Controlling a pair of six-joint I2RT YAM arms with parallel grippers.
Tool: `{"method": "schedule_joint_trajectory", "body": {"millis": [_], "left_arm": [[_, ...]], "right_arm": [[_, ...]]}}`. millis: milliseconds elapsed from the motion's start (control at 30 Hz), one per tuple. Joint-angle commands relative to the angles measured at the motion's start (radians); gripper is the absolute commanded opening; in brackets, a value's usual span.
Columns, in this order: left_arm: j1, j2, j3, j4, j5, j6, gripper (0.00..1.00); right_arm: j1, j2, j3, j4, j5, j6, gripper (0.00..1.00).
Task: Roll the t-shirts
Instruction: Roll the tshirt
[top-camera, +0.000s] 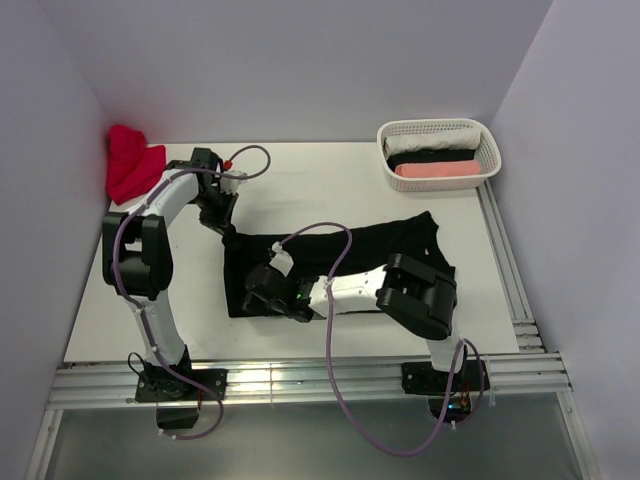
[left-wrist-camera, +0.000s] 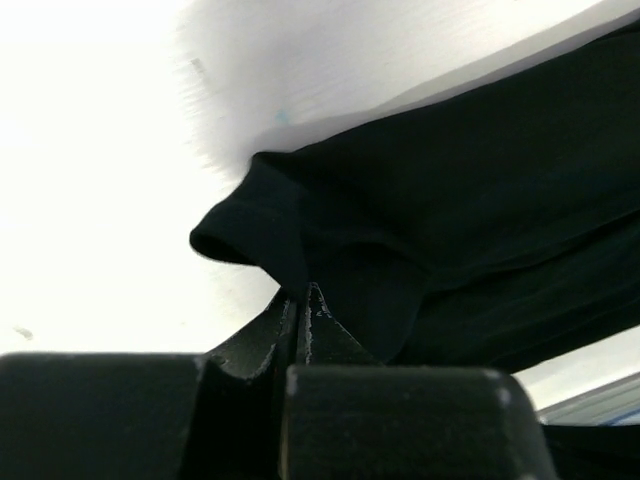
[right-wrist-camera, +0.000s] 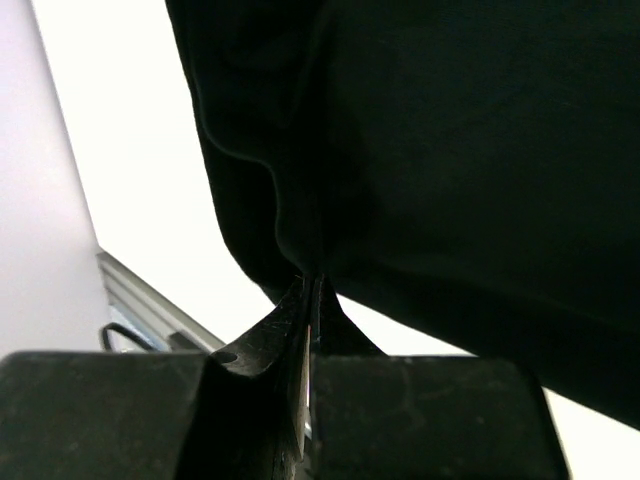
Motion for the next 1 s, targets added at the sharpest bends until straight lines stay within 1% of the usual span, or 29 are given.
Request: {"method": "schedule_joint_trajectory", "body": {"millis": [0,67,100,167,200,267,300,367,400,433,467,500,533,567,633,667,733,800,933,967], "left_arm": [[0.017,-0.064,-0.014,-0.002,-0.048,0.055,0.03],[0.021,-0.072,-0.025,-0.002,-0.053,0.071,0.13],[0.029,-0.075,-0.030,-0.002,-0.050,0.078,0.21],[0.038,-0.084,-0.033,-0.012,-0.016,0.091,0.35],[0.047,-0.090,-0.034,-0.018,-0.007,0.097,0.45],[0.055,-0.098,-0.040,-0.025,0.035,0.109,0.51],[0.069,-0.104,-0.043,-0.028,0.045,0.120,0.56],[0.084,-0.108,-0.046,-0.039,0.067,0.128,0.59],[0.109,-0.108,-0.046,-0.042,0.079,0.132,0.63],[0.124,-0.104,-0.040,-0.064,0.093,0.137,0.64],[0.164,-0.099,-0.036,-0.079,0.137,0.143,0.64],[0.179,-0.090,-0.033,-0.091,0.156,0.154,0.66],[0.193,-0.085,-0.036,-0.102,0.180,0.161,0.71],[0.217,-0.081,-0.040,-0.126,0.219,0.166,0.72],[0.231,-0.067,-0.069,-0.145,0.259,0.177,0.73],[0.241,-0.064,-0.083,-0.145,0.292,0.177,0.75],[0.247,-0.062,-0.132,-0.127,0.309,0.160,0.77],[0.253,-0.059,-0.161,-0.088,0.329,0.128,0.84],[0.261,-0.047,-0.237,-0.026,0.381,0.059,0.87],[0.265,-0.047,-0.249,-0.013,0.391,0.031,0.90]], "right_arm": [[0.010,0.006,0.076,0.020,0.007,-0.016,0.00],[0.010,0.018,0.105,0.011,0.005,-0.028,0.00],[0.011,0.022,0.111,0.002,0.005,-0.030,0.00],[0.011,0.028,0.127,-0.006,0.008,-0.034,0.00],[0.010,0.029,0.130,-0.014,0.010,-0.034,0.00],[0.007,0.034,0.134,-0.018,0.010,-0.034,0.00],[0.008,0.034,0.136,-0.020,0.009,-0.034,0.00],[0.005,0.035,0.137,-0.020,0.005,-0.036,0.00],[0.005,0.037,0.139,-0.020,0.005,-0.037,0.00],[0.005,0.038,0.140,-0.018,0.002,-0.036,0.00],[0.004,0.043,0.143,-0.018,0.002,-0.036,0.00],[0.005,0.046,0.147,-0.017,-0.001,-0.036,0.00],[0.005,0.049,0.150,-0.017,-0.001,-0.036,0.00],[0.004,0.054,0.154,-0.017,-0.004,-0.036,0.00],[0.004,0.060,0.159,-0.021,-0.004,-0.041,0.00],[0.003,0.061,0.169,-0.031,-0.002,-0.045,0.00],[0.005,0.068,0.179,-0.038,-0.002,-0.047,0.00],[0.004,0.068,0.180,-0.035,-0.004,-0.047,0.00],[0.005,0.080,0.202,-0.048,-0.002,-0.057,0.00],[0.004,0.081,0.205,-0.051,-0.002,-0.057,0.00]]}}
